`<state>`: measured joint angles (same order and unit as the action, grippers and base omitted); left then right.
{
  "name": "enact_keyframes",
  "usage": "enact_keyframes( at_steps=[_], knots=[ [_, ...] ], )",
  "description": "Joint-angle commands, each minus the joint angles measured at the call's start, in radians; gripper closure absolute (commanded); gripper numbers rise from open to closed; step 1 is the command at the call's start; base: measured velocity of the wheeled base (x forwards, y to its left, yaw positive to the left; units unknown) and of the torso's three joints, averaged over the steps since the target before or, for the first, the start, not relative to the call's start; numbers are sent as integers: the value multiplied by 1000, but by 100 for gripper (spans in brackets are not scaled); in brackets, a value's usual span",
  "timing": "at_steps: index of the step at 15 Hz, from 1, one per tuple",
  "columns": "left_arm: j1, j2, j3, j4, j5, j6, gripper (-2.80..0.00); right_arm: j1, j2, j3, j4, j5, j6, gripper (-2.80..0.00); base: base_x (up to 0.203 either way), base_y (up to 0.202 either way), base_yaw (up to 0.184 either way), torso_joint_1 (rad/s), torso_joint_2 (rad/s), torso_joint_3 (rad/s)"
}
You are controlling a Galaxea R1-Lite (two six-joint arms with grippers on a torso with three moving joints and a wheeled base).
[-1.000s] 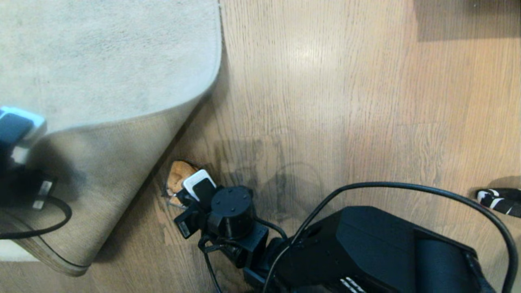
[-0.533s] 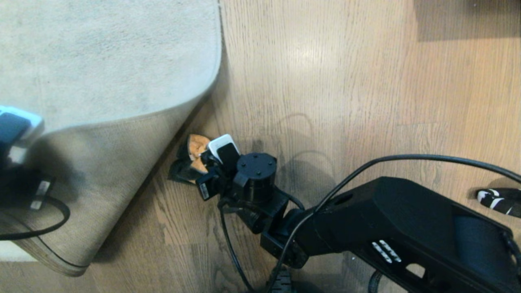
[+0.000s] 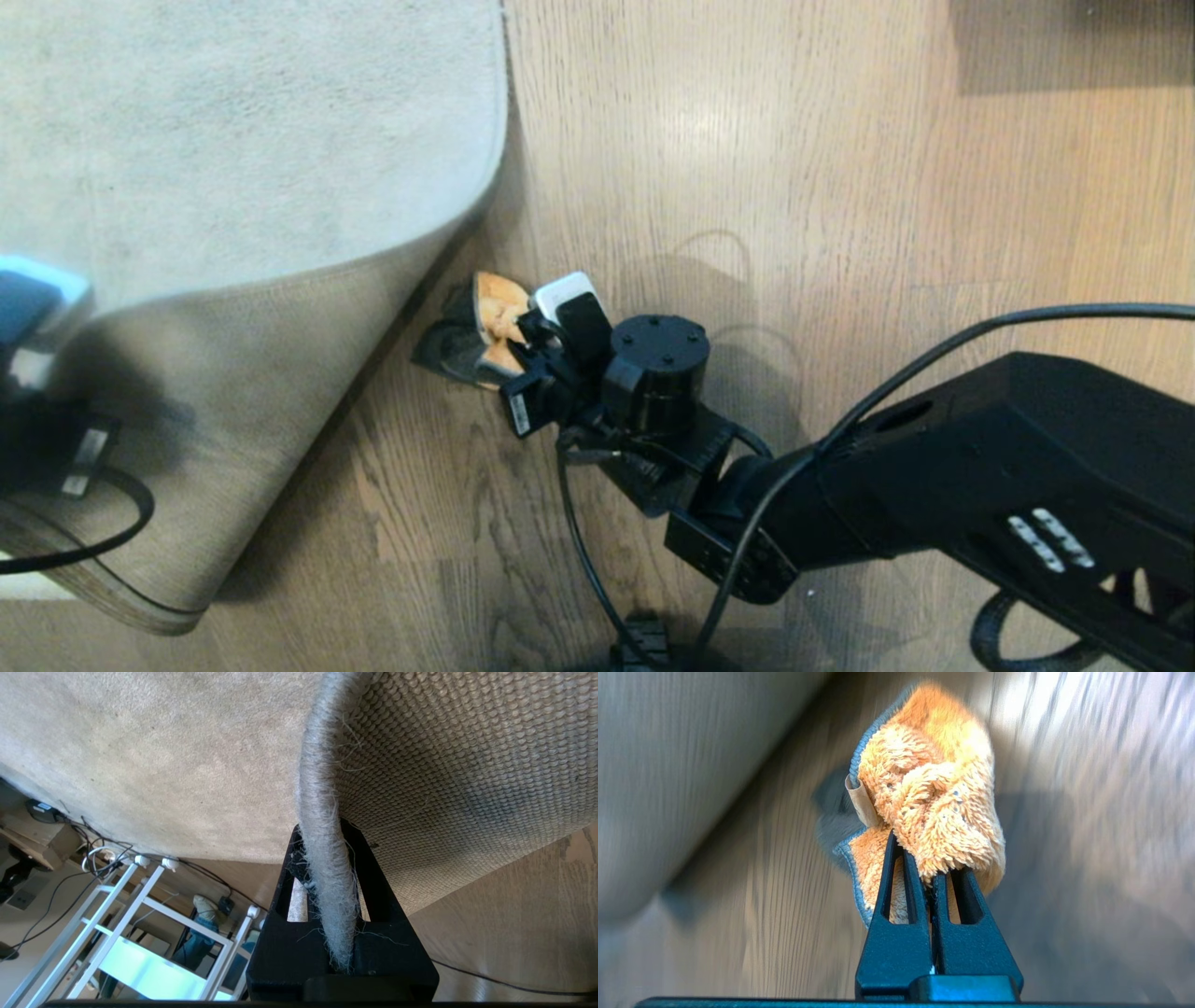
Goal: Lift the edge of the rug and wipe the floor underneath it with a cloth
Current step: Wipe the floor under the carpet with a rag
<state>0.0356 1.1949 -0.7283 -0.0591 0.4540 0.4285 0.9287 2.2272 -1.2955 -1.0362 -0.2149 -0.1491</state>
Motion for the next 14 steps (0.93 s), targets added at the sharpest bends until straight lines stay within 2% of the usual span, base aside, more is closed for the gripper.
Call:
enact_keyframes(
  at_steps=[1,4,7,10,14],
  knots=[
    [-14,-6,1,-1,3,3,0,14,-92,165,-18,-1,-3,0,0,0,0,0,0,0],
    [-37,-5,-2,-1,5,3,0,76,-128,266,-34,0,-55,0,0,0,0,0,0,0],
    [-39,-5,0,-2,15,3,0,125,-147,308,-35,-1,-63,0,0,0,0,0,0,0],
    [-40,-6,6,-2,15,3,0,117,-194,325,-33,-3,-64,0,0,0,0,0,0,0],
    [-55,-8,16,-4,15,1,0,55,-249,351,-33,-3,-64,0,0,0,0,0,0,0]
  ],
)
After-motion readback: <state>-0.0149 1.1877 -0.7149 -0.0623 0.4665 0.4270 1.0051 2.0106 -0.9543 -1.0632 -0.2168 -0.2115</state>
